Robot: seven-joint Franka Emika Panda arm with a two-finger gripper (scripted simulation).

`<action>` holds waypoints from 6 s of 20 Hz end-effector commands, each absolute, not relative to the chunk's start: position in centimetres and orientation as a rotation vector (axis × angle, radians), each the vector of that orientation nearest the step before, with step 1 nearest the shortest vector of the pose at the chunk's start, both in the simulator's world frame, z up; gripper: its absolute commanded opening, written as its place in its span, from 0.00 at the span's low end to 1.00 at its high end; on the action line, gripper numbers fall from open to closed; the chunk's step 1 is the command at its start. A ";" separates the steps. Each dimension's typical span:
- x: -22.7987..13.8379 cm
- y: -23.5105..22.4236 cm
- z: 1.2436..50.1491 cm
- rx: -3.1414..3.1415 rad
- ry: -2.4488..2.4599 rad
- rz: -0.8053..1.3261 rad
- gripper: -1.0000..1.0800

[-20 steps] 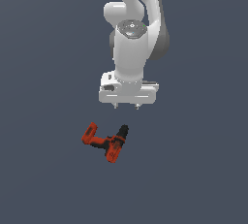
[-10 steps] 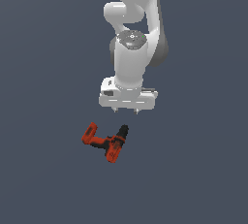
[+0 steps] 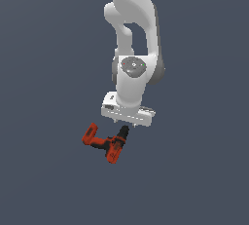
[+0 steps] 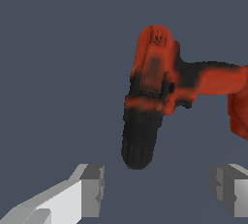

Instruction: Pick up the object and move it to a goal position.

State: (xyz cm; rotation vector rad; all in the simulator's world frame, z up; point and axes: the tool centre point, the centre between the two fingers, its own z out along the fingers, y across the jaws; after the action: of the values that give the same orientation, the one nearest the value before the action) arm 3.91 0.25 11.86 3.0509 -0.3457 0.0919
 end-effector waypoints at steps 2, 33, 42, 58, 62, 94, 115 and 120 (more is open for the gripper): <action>4.4 0.0 9.5 3.025 -0.432 0.098 0.81; 5.0 -0.7 3.1 2.983 -0.550 0.111 0.00; 4.9 -0.6 3.4 2.983 -0.550 0.110 0.00; 1.3 -1.3 10.2 2.984 -0.550 0.110 0.00; -0.4 -1.6 13.4 2.985 -0.550 0.110 0.00; -14.7 -4.7 42.3 2.984 -0.551 0.110 0.00; -17.6 -5.4 49.1 2.983 -0.551 0.101 0.00; -17.2 -5.4 50.2 2.983 -0.551 0.101 0.00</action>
State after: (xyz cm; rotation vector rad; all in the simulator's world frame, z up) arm -17.35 -5.37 49.52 2.9822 -0.5508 0.0887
